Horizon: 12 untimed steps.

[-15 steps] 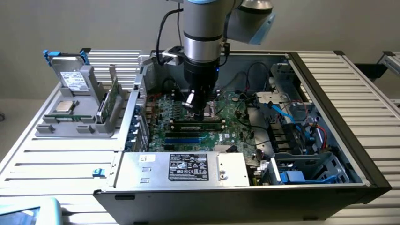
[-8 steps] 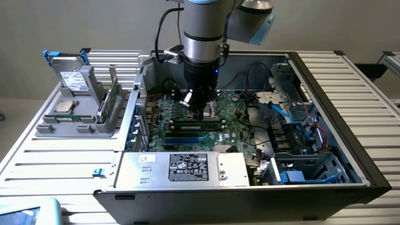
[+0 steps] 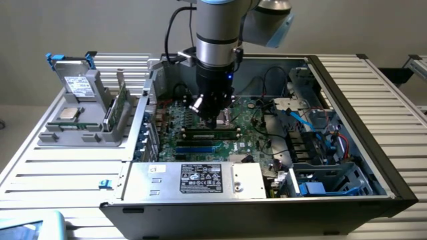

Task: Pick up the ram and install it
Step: 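Press down the ram until it locks into place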

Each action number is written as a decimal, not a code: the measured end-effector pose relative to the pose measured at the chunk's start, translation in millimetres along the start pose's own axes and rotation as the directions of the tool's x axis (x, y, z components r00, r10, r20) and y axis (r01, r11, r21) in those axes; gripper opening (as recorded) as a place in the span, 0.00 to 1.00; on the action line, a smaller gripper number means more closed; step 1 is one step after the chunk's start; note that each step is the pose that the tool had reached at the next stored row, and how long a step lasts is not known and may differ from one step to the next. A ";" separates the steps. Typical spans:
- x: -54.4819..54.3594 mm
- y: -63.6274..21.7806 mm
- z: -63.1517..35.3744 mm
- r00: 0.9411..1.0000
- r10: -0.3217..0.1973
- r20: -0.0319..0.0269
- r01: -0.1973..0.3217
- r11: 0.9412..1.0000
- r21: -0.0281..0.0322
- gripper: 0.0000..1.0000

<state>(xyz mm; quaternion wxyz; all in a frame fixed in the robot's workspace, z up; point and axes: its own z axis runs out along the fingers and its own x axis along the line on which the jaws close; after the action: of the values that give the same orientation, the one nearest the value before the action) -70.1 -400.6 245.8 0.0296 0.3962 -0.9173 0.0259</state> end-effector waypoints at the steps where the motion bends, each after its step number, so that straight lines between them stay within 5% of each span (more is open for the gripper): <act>1: 0.0 0.0 0.0 1.000 0.015 0.000 -0.015 1.000 -0.001 0.11; 7: 0.0 0.0 0.0 0.994 0.105 -0.003 -0.105 0.994 -0.008 0.11; 12: 0.0 0.0 0.0 0.984 0.177 -0.006 -0.178 0.984 -0.013 0.11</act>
<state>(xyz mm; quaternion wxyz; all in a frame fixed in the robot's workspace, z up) -70.1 -400.6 245.8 0.0318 0.3126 -0.9491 0.0232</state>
